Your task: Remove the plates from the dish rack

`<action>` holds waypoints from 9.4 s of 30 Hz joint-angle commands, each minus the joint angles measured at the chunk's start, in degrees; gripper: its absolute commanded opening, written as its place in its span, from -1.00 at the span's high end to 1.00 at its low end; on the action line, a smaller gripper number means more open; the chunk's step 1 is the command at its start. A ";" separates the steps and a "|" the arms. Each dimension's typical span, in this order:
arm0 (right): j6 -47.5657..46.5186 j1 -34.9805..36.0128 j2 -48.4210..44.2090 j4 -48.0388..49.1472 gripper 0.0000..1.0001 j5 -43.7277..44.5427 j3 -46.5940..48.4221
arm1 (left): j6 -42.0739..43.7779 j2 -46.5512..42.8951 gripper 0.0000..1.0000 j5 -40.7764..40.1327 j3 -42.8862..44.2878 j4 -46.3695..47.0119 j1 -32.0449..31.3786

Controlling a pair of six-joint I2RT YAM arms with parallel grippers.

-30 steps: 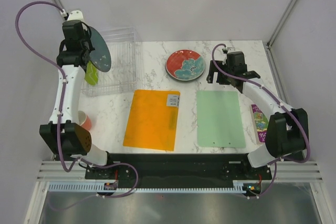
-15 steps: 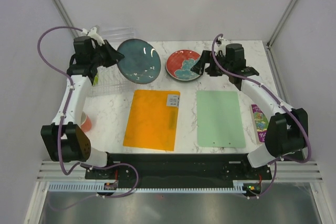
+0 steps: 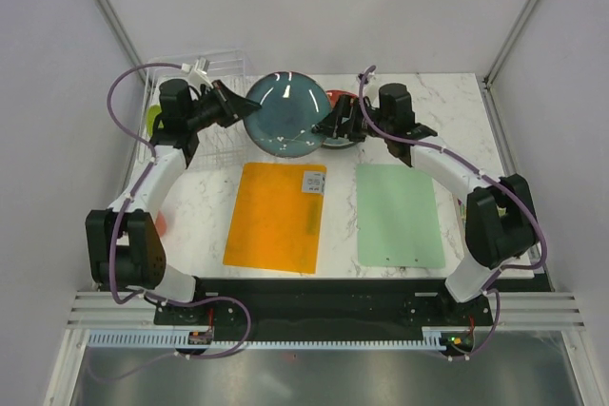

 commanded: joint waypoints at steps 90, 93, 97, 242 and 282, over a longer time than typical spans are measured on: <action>-19.50 -11.25 29.57 -41.68 -0.75 21.75 37.77 | 23.43 -10.22 -0.34 -24.59 -1.45 -19.43 -1.54; -18.79 -10.91 23.87 -39.84 -0.76 23.15 32.95 | 24.40 -9.61 -0.49 -28.71 0.22 -19.78 -1.45; -19.32 -10.55 12.98 -36.50 -0.83 28.33 24.60 | 26.59 -7.76 -0.57 -32.76 4.26 -21.62 -1.45; 2.48 2.63 1.09 8.51 1.00 1.63 2.34 | -0.64 -3.19 0.95 -2.53 -6.28 -1.76 -10.94; -3.85 -11.87 27.89 -8.98 -0.32 10.15 23.17 | 27.04 -11.89 -0.88 -32.24 -7.07 -21.63 -10.77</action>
